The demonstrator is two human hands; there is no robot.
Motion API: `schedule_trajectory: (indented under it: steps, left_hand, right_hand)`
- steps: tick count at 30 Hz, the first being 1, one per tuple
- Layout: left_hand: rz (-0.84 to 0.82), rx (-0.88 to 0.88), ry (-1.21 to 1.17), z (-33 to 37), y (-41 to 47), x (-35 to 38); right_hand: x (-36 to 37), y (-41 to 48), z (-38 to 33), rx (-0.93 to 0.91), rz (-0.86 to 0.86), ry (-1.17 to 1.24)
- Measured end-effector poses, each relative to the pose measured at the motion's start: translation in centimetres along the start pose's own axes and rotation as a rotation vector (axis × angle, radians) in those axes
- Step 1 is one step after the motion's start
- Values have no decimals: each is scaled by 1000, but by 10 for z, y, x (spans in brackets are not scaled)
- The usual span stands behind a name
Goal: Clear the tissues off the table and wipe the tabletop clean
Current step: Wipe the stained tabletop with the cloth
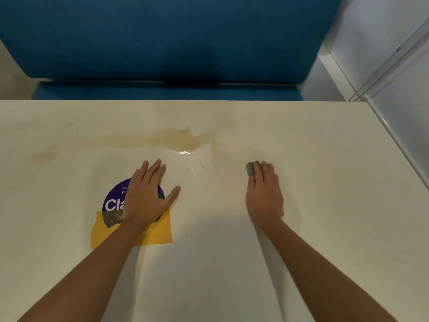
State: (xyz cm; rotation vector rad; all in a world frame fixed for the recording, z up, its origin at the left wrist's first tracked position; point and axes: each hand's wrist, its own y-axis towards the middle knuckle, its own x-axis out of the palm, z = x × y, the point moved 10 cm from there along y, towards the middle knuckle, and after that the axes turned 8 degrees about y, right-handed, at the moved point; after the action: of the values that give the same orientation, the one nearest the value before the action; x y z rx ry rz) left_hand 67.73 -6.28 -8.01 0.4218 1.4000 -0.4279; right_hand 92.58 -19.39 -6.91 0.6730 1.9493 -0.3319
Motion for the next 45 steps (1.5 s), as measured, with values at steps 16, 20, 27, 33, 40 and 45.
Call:
schedule_trajectory:
  steps: [16,20,27,33,40,45]
  left_hand:
    - [16,-20,-19,-1,0,-3]
    - [15,-19,-24,-2,0,-2]
    - [37,-18,-37,-1,-1,-5]
    - [44,-20,-58,-1,-1,-5]
    - [50,-26,-70,-1,0,-6]
    - [63,-33,-93,-2,1,-8]
  right_hand:
    - [-8,9,10,-208,-121,22]
    - [-4,32,14,-2,-52,-74]
    - [25,2,-70,-351,-187,31]
    - [7,3,-21,-498,-259,4]
    - [-3,70,19,-56,-129,-174]
    - [19,74,-38,-108,-54,-154]
